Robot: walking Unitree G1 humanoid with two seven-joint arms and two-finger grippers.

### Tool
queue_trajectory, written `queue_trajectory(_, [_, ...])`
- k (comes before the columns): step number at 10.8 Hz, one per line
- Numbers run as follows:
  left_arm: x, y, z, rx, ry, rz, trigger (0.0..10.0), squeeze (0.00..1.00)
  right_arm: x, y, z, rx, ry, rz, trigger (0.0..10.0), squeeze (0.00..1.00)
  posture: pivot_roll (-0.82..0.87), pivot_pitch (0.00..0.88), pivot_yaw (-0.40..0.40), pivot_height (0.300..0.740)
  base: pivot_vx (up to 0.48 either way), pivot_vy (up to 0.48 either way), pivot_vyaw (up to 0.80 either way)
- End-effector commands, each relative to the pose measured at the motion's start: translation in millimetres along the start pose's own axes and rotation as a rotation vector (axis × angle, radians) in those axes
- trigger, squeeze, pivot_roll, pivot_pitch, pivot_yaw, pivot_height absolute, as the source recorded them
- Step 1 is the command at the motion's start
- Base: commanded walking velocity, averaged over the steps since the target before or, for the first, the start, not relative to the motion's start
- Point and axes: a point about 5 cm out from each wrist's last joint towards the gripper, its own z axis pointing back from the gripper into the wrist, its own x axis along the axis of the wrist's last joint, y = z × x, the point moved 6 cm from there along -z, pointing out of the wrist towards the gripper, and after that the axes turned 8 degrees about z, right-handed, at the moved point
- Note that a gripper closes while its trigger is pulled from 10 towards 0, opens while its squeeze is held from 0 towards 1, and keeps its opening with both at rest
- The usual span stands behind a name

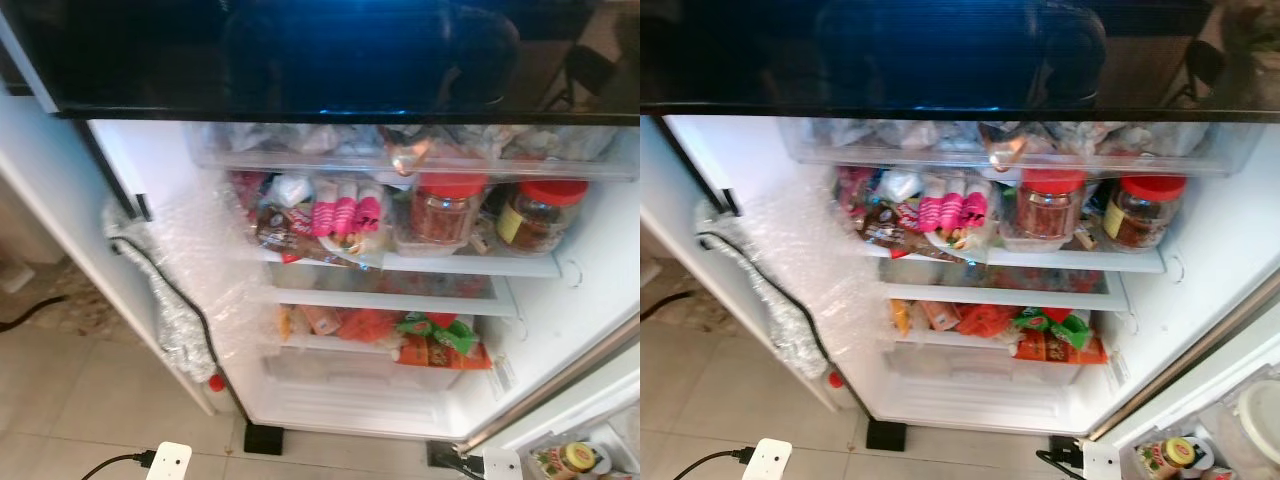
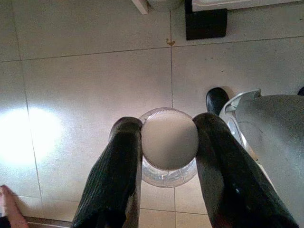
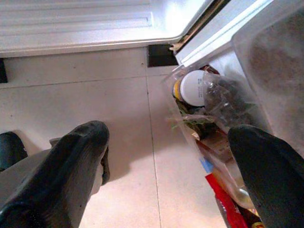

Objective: Restocking fridge

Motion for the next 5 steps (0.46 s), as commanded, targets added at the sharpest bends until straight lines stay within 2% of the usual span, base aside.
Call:
queue_trajectory(1, [-6.8,4.9,1.3,0.016,0.016,-0.008,10.0,0.00,-7.9,0.1,0.7,0.003,0.023,-0.002,10.0,0.00,-0.01,0.055,0.025,0.740,0.000,0.000,0.00])
queue_trajectory(5, [-5.4,6.1,1.2,0.026,0.009,0.000,10.0,0.00,-13.5,9.7,1.6,0.024,0.037,0.005,10.0,0.00,0.00,0.072,0.025,0.740,0.000,0.000,-0.74])
